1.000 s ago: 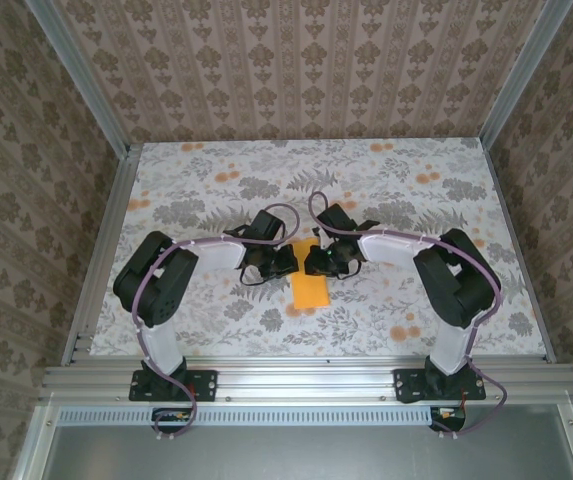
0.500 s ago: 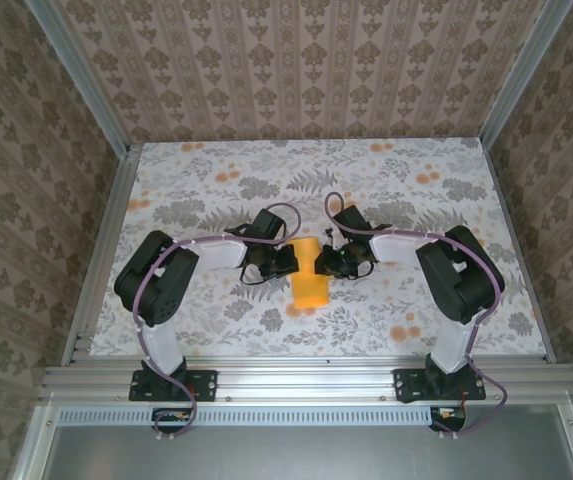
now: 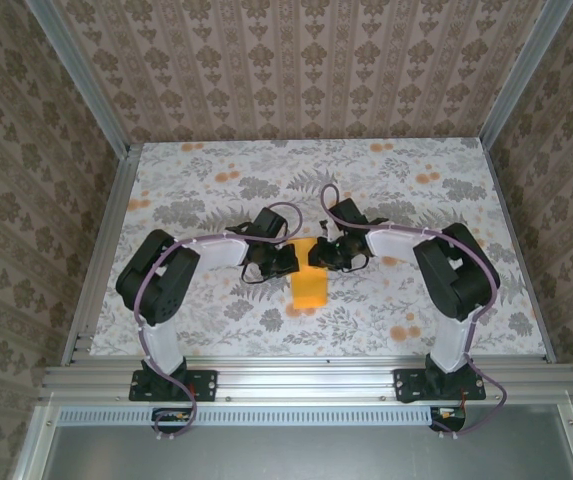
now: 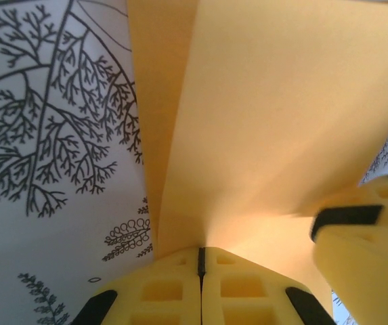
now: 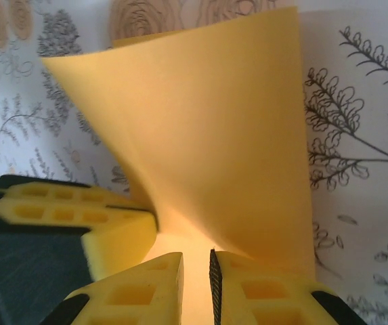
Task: Fold a paper plane with a square sheet of paper (pick it up from the middle)
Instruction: Fold the square sheet of paper in half at the center of the table.
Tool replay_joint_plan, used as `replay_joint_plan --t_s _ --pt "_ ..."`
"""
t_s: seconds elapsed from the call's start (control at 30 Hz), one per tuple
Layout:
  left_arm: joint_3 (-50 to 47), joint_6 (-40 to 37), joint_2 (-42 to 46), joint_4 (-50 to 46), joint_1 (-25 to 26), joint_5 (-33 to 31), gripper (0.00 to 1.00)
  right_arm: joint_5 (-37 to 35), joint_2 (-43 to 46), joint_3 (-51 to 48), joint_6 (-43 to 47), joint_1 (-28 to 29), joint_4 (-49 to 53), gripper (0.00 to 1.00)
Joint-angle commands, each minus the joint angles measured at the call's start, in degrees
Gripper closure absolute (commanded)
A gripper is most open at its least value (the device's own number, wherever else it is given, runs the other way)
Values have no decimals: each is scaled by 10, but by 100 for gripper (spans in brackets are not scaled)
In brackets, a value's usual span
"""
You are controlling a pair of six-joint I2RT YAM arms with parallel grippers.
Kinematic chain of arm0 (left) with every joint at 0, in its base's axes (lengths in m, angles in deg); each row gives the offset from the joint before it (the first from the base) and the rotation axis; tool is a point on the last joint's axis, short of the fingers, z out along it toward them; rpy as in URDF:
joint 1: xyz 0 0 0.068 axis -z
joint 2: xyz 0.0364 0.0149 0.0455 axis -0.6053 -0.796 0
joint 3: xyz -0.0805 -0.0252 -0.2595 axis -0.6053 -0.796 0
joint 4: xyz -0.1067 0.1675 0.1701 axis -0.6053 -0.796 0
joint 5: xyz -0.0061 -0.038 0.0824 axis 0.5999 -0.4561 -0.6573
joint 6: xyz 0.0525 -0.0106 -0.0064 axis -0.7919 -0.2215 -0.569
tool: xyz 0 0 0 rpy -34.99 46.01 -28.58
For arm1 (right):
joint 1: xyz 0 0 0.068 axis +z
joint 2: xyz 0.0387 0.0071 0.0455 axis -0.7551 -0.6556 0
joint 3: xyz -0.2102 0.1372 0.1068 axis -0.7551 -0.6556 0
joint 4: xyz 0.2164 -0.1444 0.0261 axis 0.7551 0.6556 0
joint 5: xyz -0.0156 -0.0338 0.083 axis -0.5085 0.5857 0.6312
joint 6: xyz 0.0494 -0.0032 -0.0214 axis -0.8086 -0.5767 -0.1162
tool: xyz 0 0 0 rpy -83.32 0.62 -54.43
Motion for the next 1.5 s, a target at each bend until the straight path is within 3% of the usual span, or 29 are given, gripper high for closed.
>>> replay_joint_plan --t_s 0.0,0.2,0.4,0.77,1.03,1.23,1.47 --pt "-13 -18 -40 -69 5 -46 94 -4 -24 1 -11 -9 1 80" --pt "-15 -21 -39 -76 5 -50 94 -4 -10 -40 -31 -40 -33 80" --pt "-13 -25 -41 -77 6 -49 94 15 35 -22 -53 -30 -64 80" --pt "-4 -27 -47 -86 8 -49 94 30 -56 27 -64 -33 -87 80" --pt "-1 -36 -50 -97 7 -55 95 11 -45 6 -69 -72 -103 80" --pt "2 -38 -52 -97 8 -54 95 10 -21 30 -72 -63 -106 80" --pt "5 -39 -53 -100 8 -54 95 29 -67 40 -86 -54 -116 80"
